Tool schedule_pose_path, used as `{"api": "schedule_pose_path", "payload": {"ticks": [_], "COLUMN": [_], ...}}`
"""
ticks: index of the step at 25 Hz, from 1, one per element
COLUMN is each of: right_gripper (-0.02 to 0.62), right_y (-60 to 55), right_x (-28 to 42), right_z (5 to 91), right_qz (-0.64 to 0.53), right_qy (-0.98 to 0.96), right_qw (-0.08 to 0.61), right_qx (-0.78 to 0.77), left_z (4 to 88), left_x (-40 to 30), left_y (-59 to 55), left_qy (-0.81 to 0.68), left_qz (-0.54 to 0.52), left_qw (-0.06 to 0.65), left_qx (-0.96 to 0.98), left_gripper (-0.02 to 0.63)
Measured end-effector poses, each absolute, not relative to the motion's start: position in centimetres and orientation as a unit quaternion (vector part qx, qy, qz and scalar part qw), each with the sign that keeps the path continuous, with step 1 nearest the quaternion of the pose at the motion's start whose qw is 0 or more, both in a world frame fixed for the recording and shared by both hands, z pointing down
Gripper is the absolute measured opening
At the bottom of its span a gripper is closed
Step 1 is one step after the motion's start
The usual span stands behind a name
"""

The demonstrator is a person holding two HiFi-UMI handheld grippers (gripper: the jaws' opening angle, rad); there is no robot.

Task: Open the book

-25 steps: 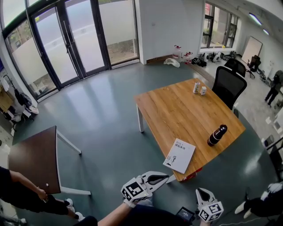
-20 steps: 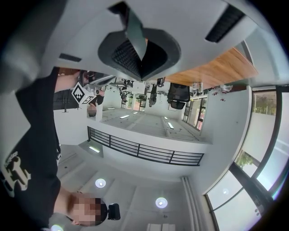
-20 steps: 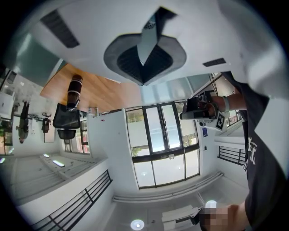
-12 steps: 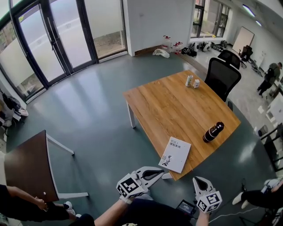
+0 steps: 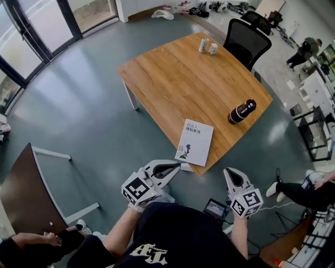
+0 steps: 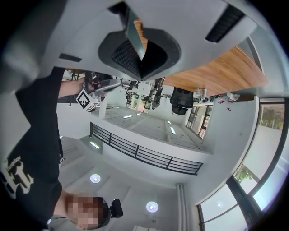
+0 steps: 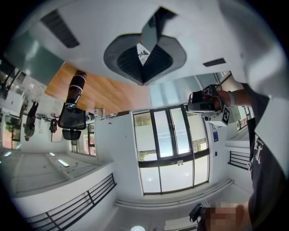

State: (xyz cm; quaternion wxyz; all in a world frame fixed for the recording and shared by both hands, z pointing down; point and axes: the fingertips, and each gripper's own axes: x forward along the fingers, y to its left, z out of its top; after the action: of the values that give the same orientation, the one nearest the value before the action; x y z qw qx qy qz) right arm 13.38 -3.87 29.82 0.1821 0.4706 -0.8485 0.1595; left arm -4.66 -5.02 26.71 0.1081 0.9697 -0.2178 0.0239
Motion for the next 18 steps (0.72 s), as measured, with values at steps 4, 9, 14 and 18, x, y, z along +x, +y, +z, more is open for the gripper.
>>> {"api": "schedule_pose_path", "payload": {"ticks": [4,9,14,18], "right_gripper": [-0.009,0.005,0.02,0.032], "right_y": [-4.7,-5.8,-6.1,-6.9], "right_x": [12.8,12.3,12.3,13.3], "right_z": [30.5,31.5,32.9,34.1], "right_qz": [0.183,0.188,0.196,0.206], "right_qy": [-0.846,-0.843,-0.842,-0.846], "right_qw": [0.19,0.197,0.205,0.203], "right_qx": [0.464,0.465,0.459,0.448], "left_z": [28.1,30.9,34.2,35.3], "left_x": [-5.1,-5.7,-5.4,-4.8], "left_y": [-6.3,-7.0,-7.1,-7.6], "left_qy": [-0.211,-0.195,-0.182,-0.191], "left_qz": [0.034,0.047,0.069,0.082], "left_qw": [0.117,0.135,0.159,0.163], "left_qx": [0.97,0.97,0.968,0.964], "left_gripper": [0.008,0.008,0.006,0.007]}}
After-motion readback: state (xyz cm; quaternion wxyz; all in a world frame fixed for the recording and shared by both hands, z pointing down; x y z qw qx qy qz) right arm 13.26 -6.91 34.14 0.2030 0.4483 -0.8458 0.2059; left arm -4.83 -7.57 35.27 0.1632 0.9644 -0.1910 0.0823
